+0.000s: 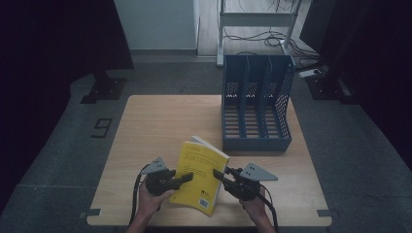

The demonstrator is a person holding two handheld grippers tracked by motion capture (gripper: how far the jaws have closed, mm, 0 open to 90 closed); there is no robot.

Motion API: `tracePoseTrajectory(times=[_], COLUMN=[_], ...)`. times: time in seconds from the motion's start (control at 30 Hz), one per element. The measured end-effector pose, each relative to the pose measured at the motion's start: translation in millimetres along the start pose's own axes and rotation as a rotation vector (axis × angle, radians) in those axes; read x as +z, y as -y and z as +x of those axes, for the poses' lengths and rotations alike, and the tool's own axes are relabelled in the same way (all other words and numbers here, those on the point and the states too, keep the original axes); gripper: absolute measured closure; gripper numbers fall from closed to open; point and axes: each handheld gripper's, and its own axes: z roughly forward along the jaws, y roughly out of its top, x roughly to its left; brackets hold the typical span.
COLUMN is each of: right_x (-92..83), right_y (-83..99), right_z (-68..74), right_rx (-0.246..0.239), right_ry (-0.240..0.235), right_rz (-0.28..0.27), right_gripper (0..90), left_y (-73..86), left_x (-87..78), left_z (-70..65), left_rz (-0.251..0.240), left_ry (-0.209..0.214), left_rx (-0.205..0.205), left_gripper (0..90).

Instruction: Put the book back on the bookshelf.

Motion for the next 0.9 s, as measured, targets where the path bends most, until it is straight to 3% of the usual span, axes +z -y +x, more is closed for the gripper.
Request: tracePoseTrajectory(times=[0.13,0.33,0.5,0.7,0.9], right_x=[-5.2,-14.3,-14.1,-11.8,-9.8], right_y=[-6.2,-14.7,-14.5,-13.2,-13.0], right_z=[-0.1,2.7,2.2,3.9,6.8], right_rx=[-0.025,-0.074,-0.060,-0.037,-0.047], right_ry=[-0.010,0.008,0.001,-0.059,-0.060], right_rz=[-0.005,-0.020,-0.024,-0.035,-0.024], right_gripper=[69.7,71.9,72.3,73.2,71.9], left_y=[0.6,1.2,1.1,2.3,1.5], left_x=[2.7,6.8,6.5,7.8,7.7], left_z=[-1.4,-6.3,-5.9,-6.1,-9.4], left_rz=[0.001,0.018,0.016,0.025,0.031], left_ry=[0.002,0.011,0.006,-0.001,0.003], left_rx=[0.012,0.035,0.028,0.025,0.040], left_gripper=[59.2,62.5,63.0,65.6,67.1])
